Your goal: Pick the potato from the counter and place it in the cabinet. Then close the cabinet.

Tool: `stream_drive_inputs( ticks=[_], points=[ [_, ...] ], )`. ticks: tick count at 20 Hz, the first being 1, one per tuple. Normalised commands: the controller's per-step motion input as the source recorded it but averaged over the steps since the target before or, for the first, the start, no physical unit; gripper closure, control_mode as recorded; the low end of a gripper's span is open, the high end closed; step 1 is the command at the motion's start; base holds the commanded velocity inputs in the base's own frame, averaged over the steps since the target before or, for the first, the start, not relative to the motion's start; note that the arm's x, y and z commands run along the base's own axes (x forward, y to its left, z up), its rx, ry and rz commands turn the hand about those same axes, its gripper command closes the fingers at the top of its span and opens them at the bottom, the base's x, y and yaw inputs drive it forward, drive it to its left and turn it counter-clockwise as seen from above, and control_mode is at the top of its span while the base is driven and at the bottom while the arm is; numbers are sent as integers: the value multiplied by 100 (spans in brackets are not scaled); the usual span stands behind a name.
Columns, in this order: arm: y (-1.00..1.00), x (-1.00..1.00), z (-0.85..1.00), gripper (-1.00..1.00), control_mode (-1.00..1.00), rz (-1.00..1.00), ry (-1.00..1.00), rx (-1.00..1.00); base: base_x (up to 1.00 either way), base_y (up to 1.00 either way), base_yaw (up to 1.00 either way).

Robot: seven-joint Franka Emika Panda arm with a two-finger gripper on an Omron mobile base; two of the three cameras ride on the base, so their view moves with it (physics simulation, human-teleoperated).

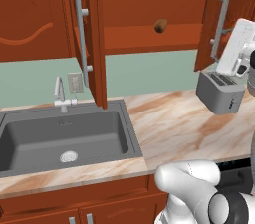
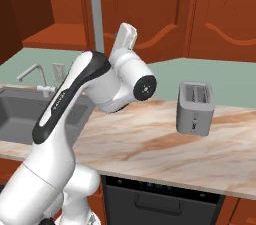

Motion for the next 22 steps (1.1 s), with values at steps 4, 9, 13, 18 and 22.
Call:
stream_drive_inputs(
  ticks=[4,9,13,18,22],
  points=[
    [33,85,12,-100,-100,-19,3,1,0,0,0],
    [13,82,4,-100,-100,-18,3,2,0,0,0],
    [2,81,0,-100,-100,-15,5,4,0,0,0],
    [0,86,0,-100,-100,-12,2,6,0,0,0],
    [0,73,0,-100,-100,-10,0,6,0,0,0]
  ],
)
